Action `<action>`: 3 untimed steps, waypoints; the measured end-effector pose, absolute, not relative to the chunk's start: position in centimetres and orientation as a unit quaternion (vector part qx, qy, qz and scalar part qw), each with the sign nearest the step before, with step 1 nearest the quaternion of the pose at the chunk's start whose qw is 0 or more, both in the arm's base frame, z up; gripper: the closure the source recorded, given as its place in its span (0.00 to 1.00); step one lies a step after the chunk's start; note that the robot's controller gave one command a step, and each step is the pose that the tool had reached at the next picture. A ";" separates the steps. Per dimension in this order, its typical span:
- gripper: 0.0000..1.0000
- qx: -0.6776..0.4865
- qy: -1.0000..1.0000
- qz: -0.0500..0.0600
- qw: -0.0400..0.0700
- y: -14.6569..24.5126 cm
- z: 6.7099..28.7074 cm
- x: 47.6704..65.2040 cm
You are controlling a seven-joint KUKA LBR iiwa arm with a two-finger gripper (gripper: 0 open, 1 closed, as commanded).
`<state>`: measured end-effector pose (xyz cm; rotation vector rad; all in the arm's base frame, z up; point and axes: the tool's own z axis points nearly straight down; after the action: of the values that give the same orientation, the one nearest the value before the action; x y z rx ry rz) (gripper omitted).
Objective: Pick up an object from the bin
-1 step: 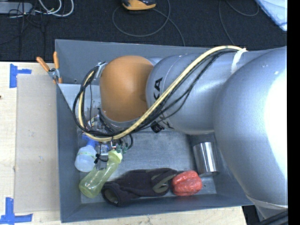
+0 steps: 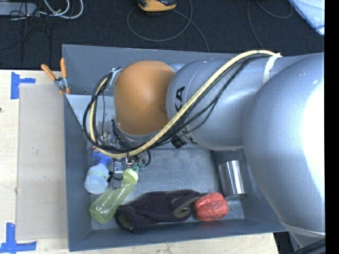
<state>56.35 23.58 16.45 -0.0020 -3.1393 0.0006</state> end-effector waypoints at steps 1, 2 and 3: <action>0.00 0.024 -1.000 0.001 0.005 22.7 8.2 61.9; 0.00 0.009 -1.000 0.002 0.012 22.8 4.1 63.1; 0.00 0.006 -1.000 0.001 0.005 23.7 7.2 61.0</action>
Offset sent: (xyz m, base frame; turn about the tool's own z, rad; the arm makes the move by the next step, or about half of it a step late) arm 0.0541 -0.0026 -0.0945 0.1206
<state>60.98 23.69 7.21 0.0189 -3.1313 0.0046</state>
